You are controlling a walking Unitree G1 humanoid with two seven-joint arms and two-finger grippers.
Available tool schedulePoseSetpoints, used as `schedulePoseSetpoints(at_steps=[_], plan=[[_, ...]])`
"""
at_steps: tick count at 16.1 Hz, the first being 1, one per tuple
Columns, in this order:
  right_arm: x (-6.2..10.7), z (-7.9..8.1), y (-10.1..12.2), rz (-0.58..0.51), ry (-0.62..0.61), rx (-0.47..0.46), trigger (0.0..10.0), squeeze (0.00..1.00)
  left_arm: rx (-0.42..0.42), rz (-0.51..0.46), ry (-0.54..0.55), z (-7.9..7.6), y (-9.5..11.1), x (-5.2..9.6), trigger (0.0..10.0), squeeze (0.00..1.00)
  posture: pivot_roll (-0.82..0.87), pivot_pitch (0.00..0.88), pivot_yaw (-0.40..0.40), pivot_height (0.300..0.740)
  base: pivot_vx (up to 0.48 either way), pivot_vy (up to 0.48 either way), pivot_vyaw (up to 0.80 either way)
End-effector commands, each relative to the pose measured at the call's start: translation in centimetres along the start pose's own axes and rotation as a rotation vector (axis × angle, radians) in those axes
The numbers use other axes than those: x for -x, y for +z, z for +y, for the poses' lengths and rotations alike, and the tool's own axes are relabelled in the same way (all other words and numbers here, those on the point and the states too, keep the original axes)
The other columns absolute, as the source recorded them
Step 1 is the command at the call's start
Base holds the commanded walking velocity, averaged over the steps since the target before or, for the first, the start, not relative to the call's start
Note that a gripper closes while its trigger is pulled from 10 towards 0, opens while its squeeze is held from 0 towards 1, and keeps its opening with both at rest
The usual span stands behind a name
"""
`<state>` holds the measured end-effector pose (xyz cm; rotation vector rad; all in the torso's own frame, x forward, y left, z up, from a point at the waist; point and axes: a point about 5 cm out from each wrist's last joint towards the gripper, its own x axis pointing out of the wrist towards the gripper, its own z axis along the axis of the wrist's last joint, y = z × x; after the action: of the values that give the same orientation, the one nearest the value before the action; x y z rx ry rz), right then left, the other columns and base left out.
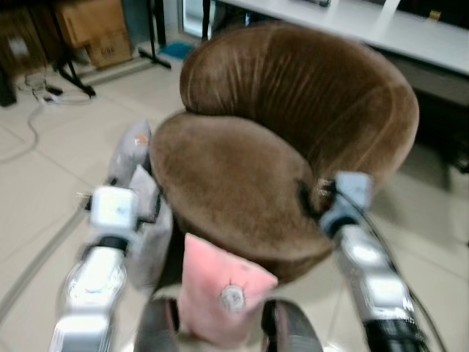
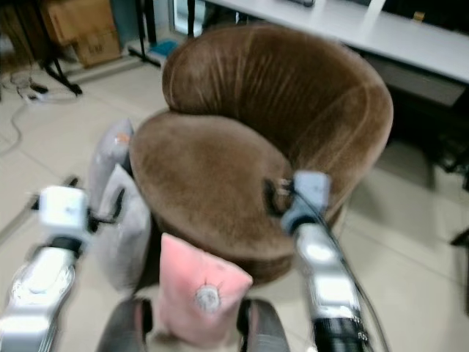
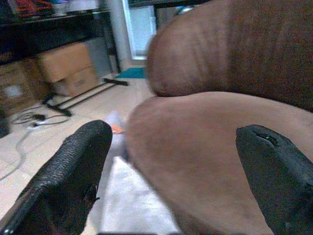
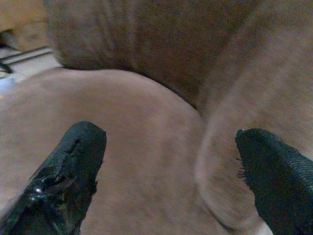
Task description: Move the pillow to the sofa from floor
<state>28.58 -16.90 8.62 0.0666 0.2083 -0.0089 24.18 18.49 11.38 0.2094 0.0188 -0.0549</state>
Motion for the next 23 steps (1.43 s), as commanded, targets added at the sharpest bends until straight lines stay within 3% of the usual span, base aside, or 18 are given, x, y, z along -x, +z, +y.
schedulePoseSetpoints(at_steps=[1, 10, 15, 17, 23], plan=[[0.0, 0.5, 0.1, 0.000, 0.027, -0.019, 10.0, 0.00, -0.027, -0.007, 0.019, 0.6, 0.1, 0.1, 10.0, 0.00, 0.04, 0.000, -0.099, 0.590, 0.000, 0.000, 0.00], [-0.1, 0.9, -0.4, 0.029, 0.075, -0.027, 10.0, 0.00, -0.032, -0.001, 0.032, 0.6, -0.1, 0.1, 10.0, 0.00, 0.04, 0.000, -0.105, 0.521, 0.000, 0.000, 0.00], [-0.2, 0.7, -0.5, 0.037, 0.061, -0.009, 10.0, 0.00, -0.032, 0.001, 0.041, 0.7, -0.1, 0.1, 10.0, 0.00, 0.04, 0.000, -0.105, 0.521, 0.000, 0.000, 0.00], [-0.2, 0.6, -0.6, 0.047, 0.062, 0.046, 10.0, 0.00, -0.033, 0.002, 0.043, 0.6, -0.1, 0.2, 10.0, 0.00, 0.03, 0.000, -0.108, 0.521, 0.000, 0.000, 0.00], [-0.3, 1.8, -0.8, 0.055, 0.179, 0.127, 10.0, 0.00, -0.008, -0.002, 0.033, 0.5, -0.1, 0.3, 10.0, 0.00, 0.04, 0.000, -0.113, 0.521, 0.136, 0.000, 0.79]])
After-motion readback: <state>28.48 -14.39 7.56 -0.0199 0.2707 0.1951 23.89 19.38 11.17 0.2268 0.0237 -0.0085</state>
